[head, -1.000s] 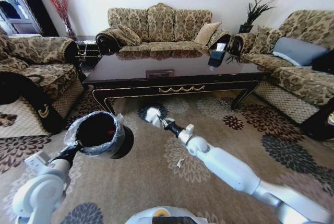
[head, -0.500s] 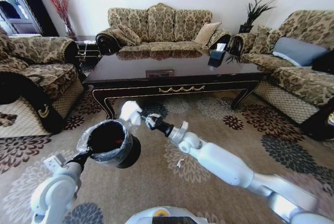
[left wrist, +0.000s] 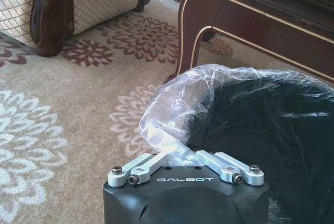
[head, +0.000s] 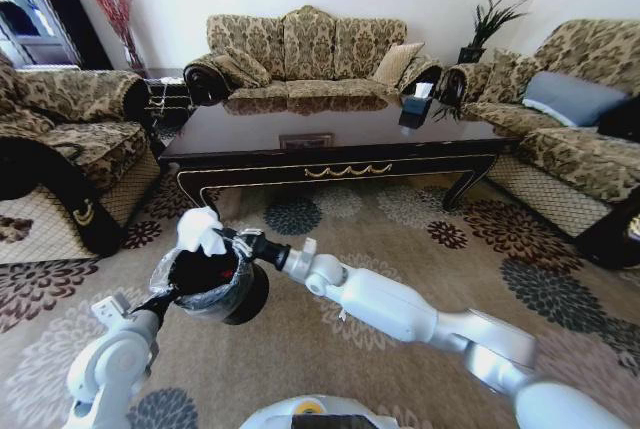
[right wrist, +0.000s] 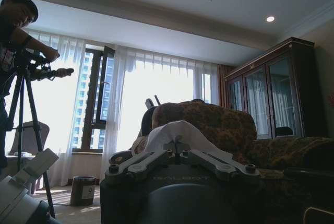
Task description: Move to the front of the table and pick up the trash from the floor, then place it into the trash bin.
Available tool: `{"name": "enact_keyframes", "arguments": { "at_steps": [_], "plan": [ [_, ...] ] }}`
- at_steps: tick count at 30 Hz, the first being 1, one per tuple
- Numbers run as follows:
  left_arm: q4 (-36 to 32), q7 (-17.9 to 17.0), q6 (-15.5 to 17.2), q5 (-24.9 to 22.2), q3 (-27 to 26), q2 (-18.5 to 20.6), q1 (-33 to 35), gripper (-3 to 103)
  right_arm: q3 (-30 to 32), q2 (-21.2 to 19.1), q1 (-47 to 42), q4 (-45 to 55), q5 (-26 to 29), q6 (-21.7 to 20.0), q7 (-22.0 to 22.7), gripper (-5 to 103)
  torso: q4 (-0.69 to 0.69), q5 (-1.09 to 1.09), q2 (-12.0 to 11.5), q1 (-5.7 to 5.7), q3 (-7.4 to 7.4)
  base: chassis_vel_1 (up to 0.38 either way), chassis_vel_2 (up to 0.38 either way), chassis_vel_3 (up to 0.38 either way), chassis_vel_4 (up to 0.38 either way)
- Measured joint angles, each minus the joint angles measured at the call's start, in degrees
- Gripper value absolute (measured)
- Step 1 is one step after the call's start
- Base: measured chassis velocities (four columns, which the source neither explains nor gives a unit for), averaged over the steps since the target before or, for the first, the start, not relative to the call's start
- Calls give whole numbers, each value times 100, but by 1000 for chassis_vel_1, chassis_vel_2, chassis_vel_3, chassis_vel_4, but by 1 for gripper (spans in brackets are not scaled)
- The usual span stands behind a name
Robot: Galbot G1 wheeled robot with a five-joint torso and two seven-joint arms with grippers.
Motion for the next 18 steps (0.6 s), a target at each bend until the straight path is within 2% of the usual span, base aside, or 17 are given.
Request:
{"name": "enact_keyframes", "arguments": {
  "at_steps": [3,9,11,14,17,18],
  "plan": [
    [-10,11,0,-3,-10,3,-1,3,-26,0,-12,-33,-86,1,13,0,-1,0,0,0,0,0,0,0,0],
    [-42,38,-10,14,-34,5,11,3,-54,-259,-280,50,-351,-31,39,-1,-2,1,0,0,0,0,0,0,0],
    [-58,45,-19,40,-24,-21,11,3,-55,-343,-396,50,-531,-31,41,9,-2,2,0,0,0,0,0,0,0],
    [-64,59,-24,66,-8,-39,11,3,-45,-383,-494,68,-566,-31,62,15,-2,1,0,0,0,0,0,0,0],
    [-63,98,-35,138,-1,-49,13,3,-39,-441,-636,100,-721,-25,90,31,-1,2,0,0,0,0,0,0,0],
    [-63,98,-35,138,-1,-49,13,3,-39,-441,-636,100,-721,-25,90,31,-1,2,0,0,0,0,0,0,0]
  ]
}}
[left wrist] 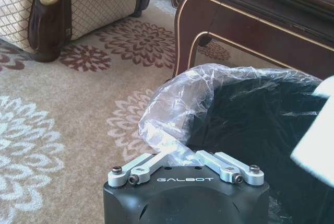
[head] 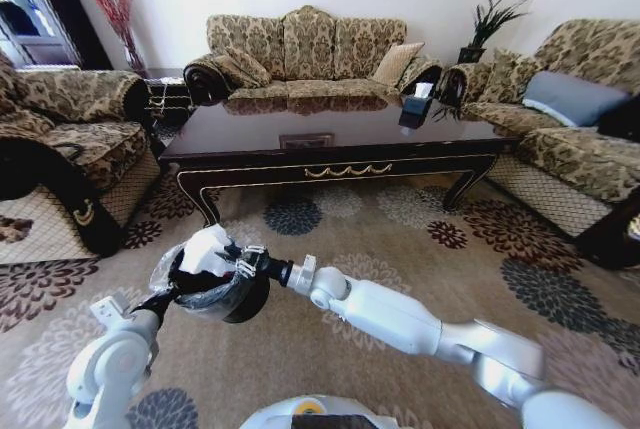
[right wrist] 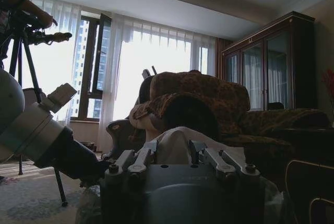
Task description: Move to the front of the table and pick up the trash from the floor, then place it into the trash bin.
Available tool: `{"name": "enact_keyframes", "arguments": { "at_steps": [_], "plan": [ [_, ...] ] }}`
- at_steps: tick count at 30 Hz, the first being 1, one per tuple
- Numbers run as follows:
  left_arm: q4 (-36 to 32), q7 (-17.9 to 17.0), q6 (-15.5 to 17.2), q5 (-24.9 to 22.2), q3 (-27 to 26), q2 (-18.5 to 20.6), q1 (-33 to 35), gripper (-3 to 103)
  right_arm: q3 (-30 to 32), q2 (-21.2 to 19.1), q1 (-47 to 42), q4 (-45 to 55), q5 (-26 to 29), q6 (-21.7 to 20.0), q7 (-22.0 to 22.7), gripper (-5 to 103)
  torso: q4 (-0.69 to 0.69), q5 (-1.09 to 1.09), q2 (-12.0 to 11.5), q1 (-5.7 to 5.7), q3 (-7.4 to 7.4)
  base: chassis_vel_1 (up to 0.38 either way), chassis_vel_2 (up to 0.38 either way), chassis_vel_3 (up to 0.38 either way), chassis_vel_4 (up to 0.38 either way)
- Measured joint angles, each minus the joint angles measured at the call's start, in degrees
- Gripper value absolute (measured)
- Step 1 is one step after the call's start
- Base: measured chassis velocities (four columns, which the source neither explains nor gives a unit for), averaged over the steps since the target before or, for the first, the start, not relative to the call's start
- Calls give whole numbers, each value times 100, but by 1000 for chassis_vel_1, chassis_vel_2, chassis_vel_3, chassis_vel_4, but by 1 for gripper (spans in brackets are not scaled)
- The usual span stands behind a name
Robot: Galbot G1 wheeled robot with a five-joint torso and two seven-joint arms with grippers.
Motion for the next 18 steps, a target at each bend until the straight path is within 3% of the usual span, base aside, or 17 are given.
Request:
{"name": "enact_keyframes", "arguments": {
  "at_steps": [2,3,6,9,12,15,17,18],
  "plan": [
    [1,15,-11,23,0,0,1,3,0,-38,-53,0,-93,19,-1,37,0,0,0,0,0,0,0,0,0],
    [4,23,-16,32,0,3,1,3,0,-76,-84,-1,-130,25,-7,47,0,0,0,0,0,0,0,0,0],
    [17,28,-20,41,1,12,1,3,0,-142,-107,-2,-164,37,-29,52,0,0,0,0,0,0,0,0,0],
    [41,32,-30,56,1,24,-1,3,17,-280,-126,11,-187,62,-78,69,1,0,0,0,0,0,0,0,0],
    [46,41,-35,59,0,34,-1,3,66,-396,-145,44,-183,68,-103,75,0,0,0,0,0,0,0,0,0],
    [68,54,-41,62,-1,43,-6,3,215,-529,-181,57,-136,70,-94,91,0,1,0,0,0,0,0,0,0],
    [77,58,-43,70,-1,43,-7,3,262,-551,-191,56,-108,69,-77,91,0,0,0,0,0,0,0,0,0],
    [87,69,-48,86,-1,39,-7,3,343,-581,-214,53,-35,52,-24,96,0,0,0,0,0,0,0,0,0]
  ]
}}
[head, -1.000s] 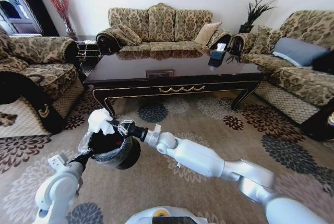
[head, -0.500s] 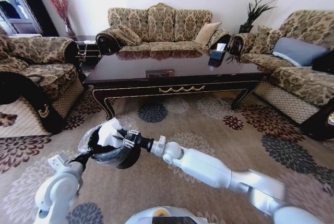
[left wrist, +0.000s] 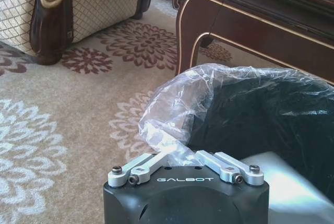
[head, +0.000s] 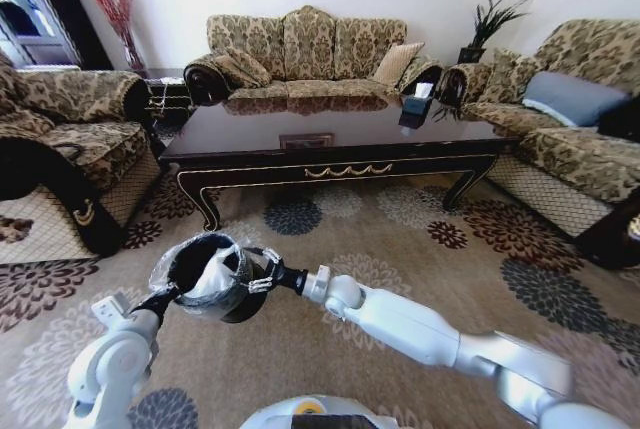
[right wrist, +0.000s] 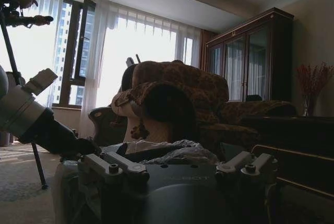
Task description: Move to the front of the table and pick up the trash from the floor, then place it into the trash bin.
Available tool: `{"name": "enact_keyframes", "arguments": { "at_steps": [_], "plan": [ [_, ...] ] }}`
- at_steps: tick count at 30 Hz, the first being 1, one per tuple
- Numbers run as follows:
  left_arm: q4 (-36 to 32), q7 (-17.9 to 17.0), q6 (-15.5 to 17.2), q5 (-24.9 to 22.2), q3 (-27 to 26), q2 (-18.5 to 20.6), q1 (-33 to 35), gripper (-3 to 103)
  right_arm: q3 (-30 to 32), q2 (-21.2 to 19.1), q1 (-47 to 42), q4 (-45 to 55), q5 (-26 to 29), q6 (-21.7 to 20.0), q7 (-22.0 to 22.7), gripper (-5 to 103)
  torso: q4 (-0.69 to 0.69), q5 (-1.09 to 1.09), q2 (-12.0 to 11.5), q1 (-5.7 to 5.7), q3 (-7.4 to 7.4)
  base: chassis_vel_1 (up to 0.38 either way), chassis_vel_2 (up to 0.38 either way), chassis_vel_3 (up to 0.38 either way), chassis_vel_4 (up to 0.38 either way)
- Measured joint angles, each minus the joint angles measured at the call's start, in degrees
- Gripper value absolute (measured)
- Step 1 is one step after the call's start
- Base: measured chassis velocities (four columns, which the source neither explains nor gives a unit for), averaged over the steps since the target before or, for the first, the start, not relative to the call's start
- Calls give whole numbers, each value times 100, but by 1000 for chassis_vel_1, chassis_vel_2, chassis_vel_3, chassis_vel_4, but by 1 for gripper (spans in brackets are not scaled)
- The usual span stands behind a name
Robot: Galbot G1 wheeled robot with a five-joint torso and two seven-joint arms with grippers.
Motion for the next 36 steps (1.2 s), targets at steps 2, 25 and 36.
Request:
{"name": "enact_keyframes", "arguments": {
  "at_steps": [2,25,36],
  "plan": [
    [6,36,-12,37,1,-5,4,3,193,-55,-60,-17,240,-105,113,100,1,0,0,0,0,0,0,0,0],
    [-519,-39,3,-272,-408,145,89,3,1259,-272,-1075,-582,2246,-3132,4999,100,1,-1,0,0,0,0,0,0,0],
    [-651,-49,3,-249,-417,134,194,3,1516,-25,-1747,-1358,2522,-3601,5408,100,-1,0,0,0,0,0,0,0,0]
  ]
}}
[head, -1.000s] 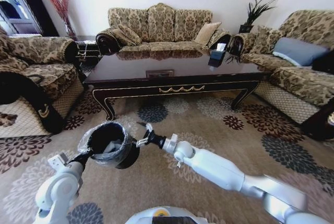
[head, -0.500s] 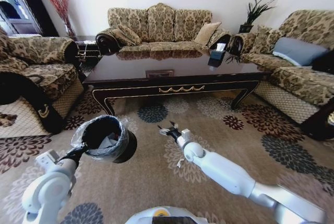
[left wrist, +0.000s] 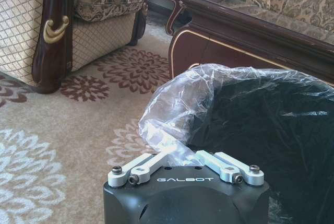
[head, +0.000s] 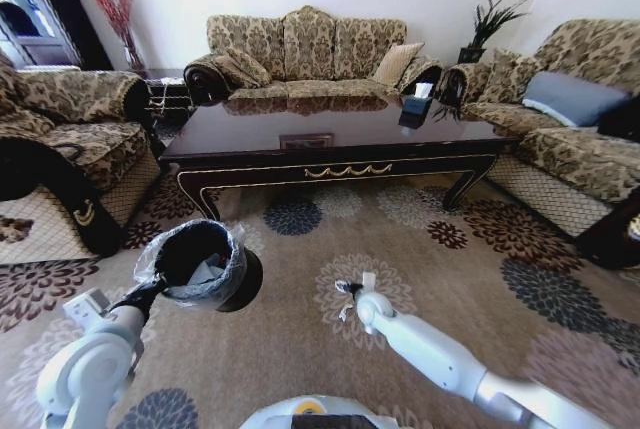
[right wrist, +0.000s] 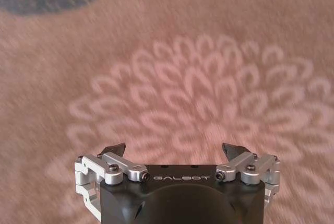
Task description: Move to the front of the table and pick up the trash from the floor, then place it into the trash bin.
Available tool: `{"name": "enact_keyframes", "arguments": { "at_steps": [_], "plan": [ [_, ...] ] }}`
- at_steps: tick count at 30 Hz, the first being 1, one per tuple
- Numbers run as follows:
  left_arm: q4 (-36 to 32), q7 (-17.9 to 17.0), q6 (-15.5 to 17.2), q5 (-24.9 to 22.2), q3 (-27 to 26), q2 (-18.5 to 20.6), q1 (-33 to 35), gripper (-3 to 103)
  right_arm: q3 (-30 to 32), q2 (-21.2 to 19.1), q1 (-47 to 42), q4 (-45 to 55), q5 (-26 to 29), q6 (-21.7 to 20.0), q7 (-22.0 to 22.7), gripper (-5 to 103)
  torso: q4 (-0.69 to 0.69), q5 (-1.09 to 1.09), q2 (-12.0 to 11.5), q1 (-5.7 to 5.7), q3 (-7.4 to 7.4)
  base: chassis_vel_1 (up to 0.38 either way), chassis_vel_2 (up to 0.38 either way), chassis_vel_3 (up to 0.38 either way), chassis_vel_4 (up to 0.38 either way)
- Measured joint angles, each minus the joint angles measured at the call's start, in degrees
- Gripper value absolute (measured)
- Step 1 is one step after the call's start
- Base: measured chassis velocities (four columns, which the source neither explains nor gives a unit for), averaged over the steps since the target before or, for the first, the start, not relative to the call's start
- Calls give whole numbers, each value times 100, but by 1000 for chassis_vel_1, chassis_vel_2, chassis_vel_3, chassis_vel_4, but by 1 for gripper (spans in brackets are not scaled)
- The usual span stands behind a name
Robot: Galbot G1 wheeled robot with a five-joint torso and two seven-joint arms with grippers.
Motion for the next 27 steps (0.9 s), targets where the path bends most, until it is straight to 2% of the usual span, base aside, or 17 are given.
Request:
{"name": "enact_keyframes", "arguments": {
  "at_steps": [10,17,25,27],
  "plan": [
    [-131,-13,0,3,-65,-2,87,3,-18,188,-109,-189,-18,-144,5,100,1,-1,0,0,0,0,0,0,0],
    [-153,-14,0,7,-80,-33,98,3,-53,486,-181,-296,-3,-333,474,100,2,-1,0,0,0,0,0,0,0],
    [-106,-14,0,8,-66,8,53,3,-46,565,-211,-397,-19,-324,456,101,1,-1,0,0,0,0,0,0,0],
    [-93,-14,0,8,-60,27,38,3,-43,560,-214,-401,-21,-314,411,91,1,-1,0,0,0,0,0,0,0]
  ]
}}
